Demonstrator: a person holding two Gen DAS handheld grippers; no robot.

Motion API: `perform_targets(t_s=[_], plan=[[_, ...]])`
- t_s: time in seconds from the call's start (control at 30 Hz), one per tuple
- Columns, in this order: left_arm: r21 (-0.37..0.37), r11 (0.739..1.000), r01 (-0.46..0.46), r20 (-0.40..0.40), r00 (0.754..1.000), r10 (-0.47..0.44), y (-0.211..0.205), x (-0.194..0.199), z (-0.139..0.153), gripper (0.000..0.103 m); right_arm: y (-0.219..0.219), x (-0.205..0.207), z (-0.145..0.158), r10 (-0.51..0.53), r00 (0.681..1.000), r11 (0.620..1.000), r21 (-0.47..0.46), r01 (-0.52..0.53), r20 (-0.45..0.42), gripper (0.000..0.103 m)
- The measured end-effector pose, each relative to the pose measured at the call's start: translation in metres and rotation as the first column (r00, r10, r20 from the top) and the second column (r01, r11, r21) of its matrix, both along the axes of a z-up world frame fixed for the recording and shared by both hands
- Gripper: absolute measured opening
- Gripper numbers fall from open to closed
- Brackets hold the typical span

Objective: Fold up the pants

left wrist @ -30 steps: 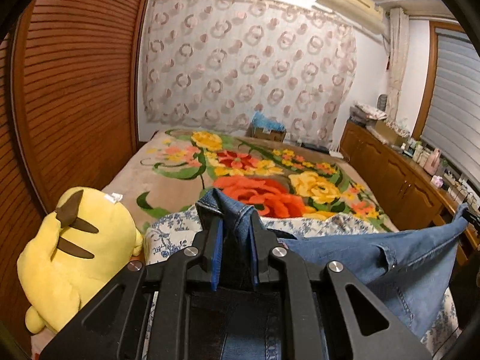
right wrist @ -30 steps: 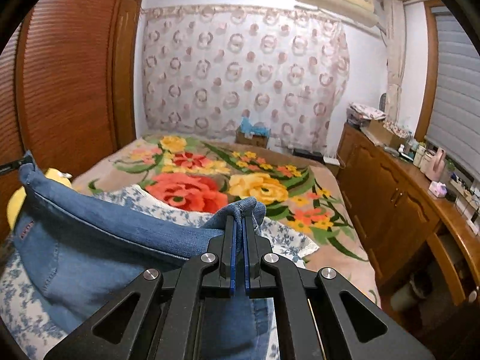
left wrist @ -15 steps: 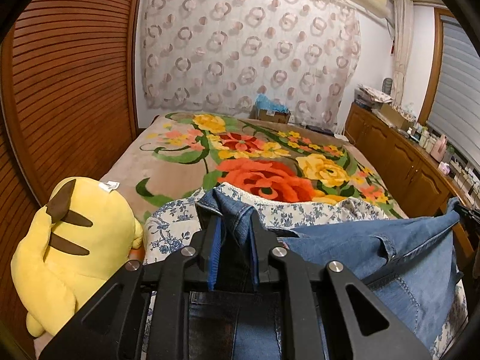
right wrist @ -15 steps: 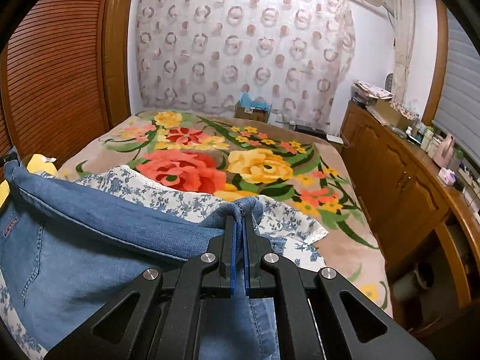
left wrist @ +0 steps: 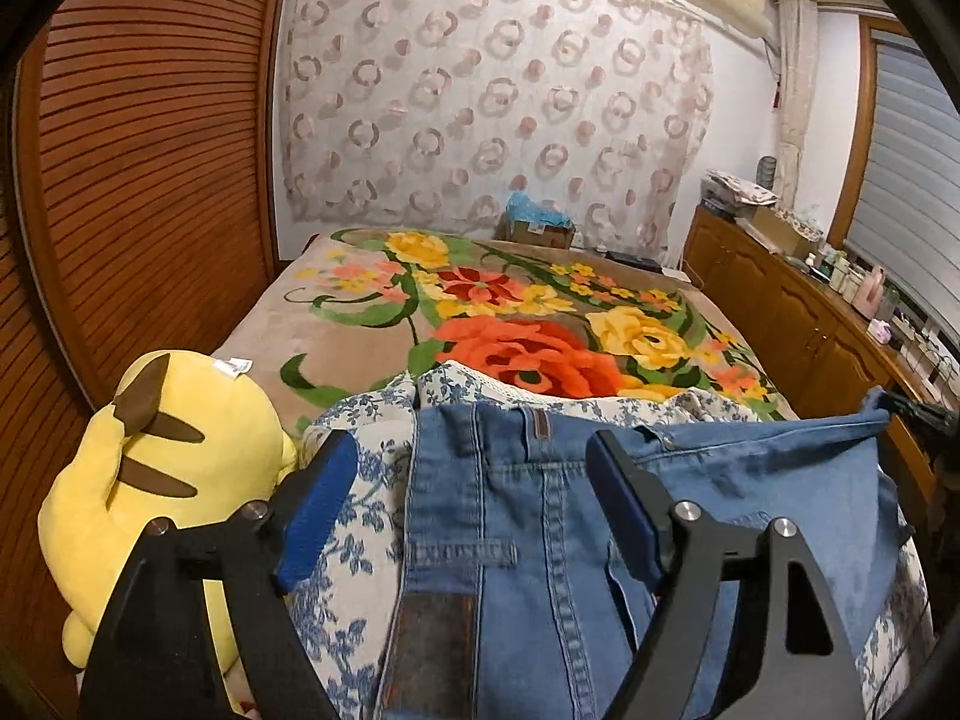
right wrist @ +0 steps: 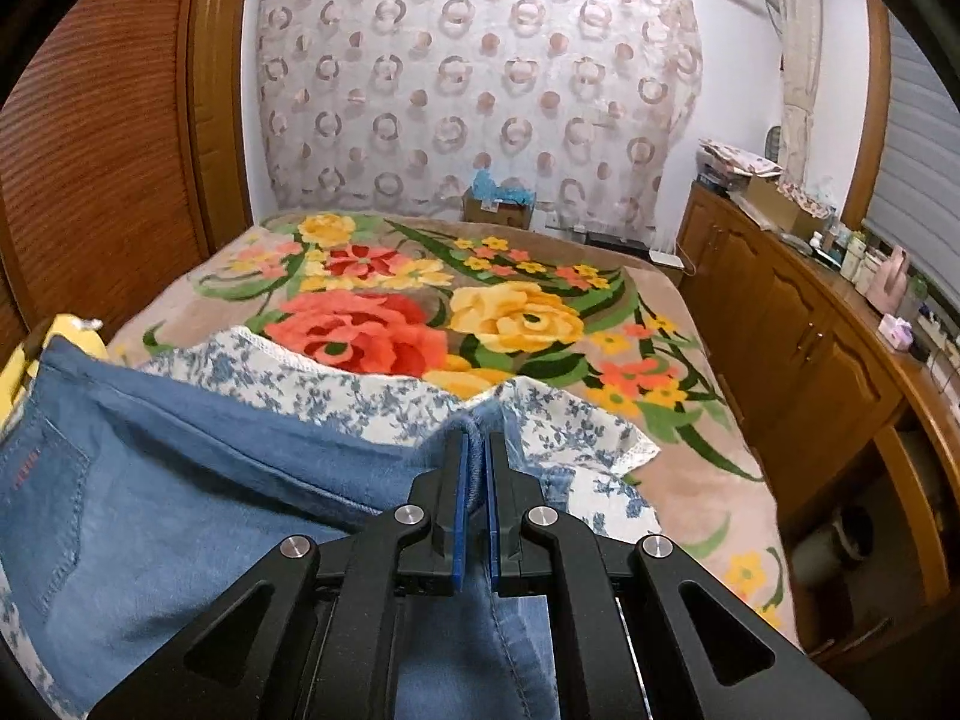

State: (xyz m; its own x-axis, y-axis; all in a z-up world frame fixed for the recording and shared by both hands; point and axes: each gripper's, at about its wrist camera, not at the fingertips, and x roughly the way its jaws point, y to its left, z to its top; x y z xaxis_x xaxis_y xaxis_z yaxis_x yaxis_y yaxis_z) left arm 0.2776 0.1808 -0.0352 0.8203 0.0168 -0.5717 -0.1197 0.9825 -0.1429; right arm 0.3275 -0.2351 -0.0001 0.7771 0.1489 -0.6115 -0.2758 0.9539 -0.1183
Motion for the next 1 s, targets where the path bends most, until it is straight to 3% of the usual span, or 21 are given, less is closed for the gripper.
perform_targets(t_s=[0.1,0.27,0.33,0.6,0.87,0.9,0.93,1.0], plan=[[0.031,0.999,0.025,-0.005,1.0,-0.025,-0.011,-0.011,-0.002,0.079,-0.005,-0.004,0.002,-0.029,0.999,1.0,0.003,0.029,0.019,0.01],[0.05,0.996,0.076,-0.018,0.997,-0.075,-0.03,-0.03,-0.009,0.079,-0.022,-0.022,-0.001,-0.034,0.999,0.999,0.025,0.034,-0.015,0.035],[0.046,0.994,0.099,-0.029,0.995,-0.098,-0.037,-0.036,-0.013,0.079,-0.028,-0.03,-0.004,-0.03,0.999,0.999,0.015,0.031,-0.033,0.037],[0.029,0.986,0.162,-0.07,0.985,-0.159,-0.069,-0.055,-0.028,0.079,-0.052,-0.045,-0.037,0.018,0.975,0.997,0.077,-0.001,-0.22,0.037],[0.023,0.983,0.18,-0.093,0.98,-0.177,-0.081,-0.077,-0.036,0.079,-0.055,-0.035,-0.057,0.032,0.945,0.992,0.122,0.008,-0.324,0.037],[0.028,0.983,0.181,-0.095,0.98,-0.178,-0.082,-0.08,-0.036,0.079,-0.054,-0.036,-0.058,0.038,0.944,0.994,0.111,-0.002,-0.327,0.033],[0.032,0.983,0.181,-0.095,0.98,-0.178,-0.084,-0.082,-0.036,0.079,-0.05,-0.037,-0.058,0.047,0.945,0.994,0.105,-0.013,-0.323,0.017],[0.036,0.983,0.179,-0.093,0.98,-0.175,-0.085,-0.088,-0.034,0.079,-0.047,-0.041,-0.054,0.071,0.946,0.993,0.11,-0.037,-0.316,0.009]])
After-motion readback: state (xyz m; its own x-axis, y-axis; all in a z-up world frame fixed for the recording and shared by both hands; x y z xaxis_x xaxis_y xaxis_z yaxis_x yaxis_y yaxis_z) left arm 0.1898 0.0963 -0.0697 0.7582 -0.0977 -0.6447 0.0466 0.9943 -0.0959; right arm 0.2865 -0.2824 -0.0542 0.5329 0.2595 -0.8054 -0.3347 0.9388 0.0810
